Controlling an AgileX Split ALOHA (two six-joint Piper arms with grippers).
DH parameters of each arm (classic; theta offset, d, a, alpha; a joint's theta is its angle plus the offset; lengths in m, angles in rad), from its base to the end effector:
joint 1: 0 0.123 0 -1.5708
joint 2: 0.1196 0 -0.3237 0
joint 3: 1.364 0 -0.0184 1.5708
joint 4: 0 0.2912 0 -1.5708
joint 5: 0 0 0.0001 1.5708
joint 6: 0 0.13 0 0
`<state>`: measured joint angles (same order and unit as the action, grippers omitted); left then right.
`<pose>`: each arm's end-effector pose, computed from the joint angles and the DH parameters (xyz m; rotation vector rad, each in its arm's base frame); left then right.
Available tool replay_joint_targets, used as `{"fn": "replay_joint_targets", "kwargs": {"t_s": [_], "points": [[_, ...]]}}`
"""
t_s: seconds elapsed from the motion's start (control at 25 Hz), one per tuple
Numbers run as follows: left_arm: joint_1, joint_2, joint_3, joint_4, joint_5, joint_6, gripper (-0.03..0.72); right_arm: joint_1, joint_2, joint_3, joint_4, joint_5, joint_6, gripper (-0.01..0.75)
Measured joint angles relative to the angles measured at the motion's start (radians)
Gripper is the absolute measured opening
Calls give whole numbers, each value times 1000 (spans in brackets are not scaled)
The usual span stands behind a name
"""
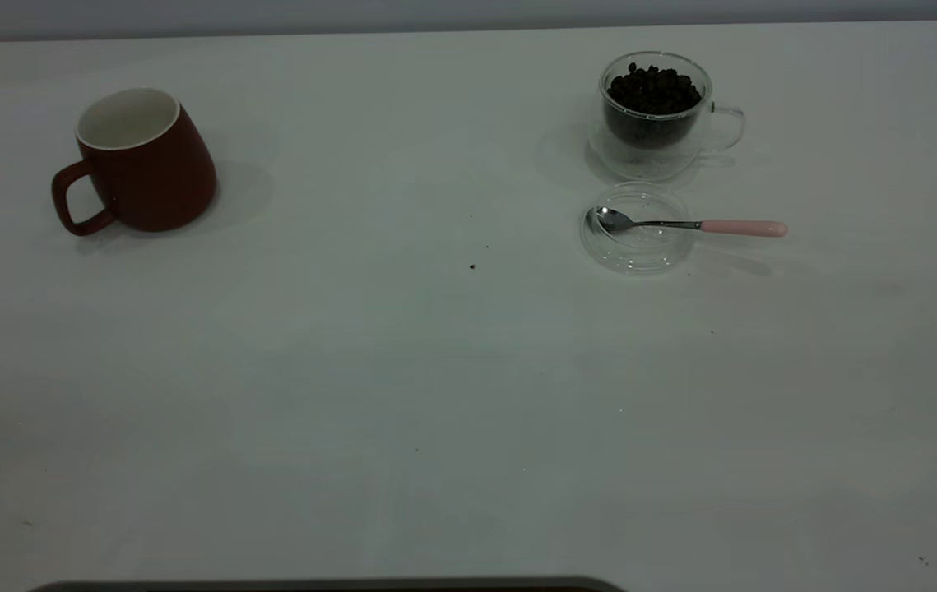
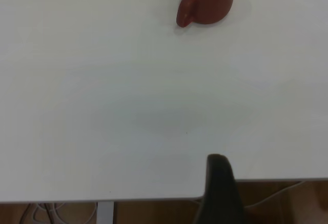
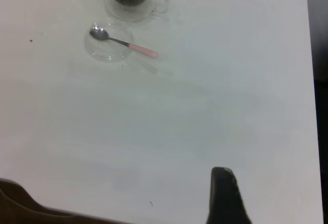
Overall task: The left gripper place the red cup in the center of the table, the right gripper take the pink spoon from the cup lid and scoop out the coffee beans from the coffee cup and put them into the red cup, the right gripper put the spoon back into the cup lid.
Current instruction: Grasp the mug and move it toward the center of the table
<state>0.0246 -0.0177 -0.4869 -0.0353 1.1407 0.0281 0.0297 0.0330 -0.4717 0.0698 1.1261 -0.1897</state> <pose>0.0203 -0.0037 0.2658 0.0072 2.1192 -0.0114 0.0295 0.0091 0.2610 -0.2409 2.1553 -0.0061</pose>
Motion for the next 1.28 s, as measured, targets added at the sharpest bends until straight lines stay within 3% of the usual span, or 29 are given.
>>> {"fn": "replay_joint_targets", "kwargs": {"t_s": [1.28], "points": [[0, 43, -28, 11, 0, 2, 586, 0, 0, 0, 0, 0, 0, 508]]}}
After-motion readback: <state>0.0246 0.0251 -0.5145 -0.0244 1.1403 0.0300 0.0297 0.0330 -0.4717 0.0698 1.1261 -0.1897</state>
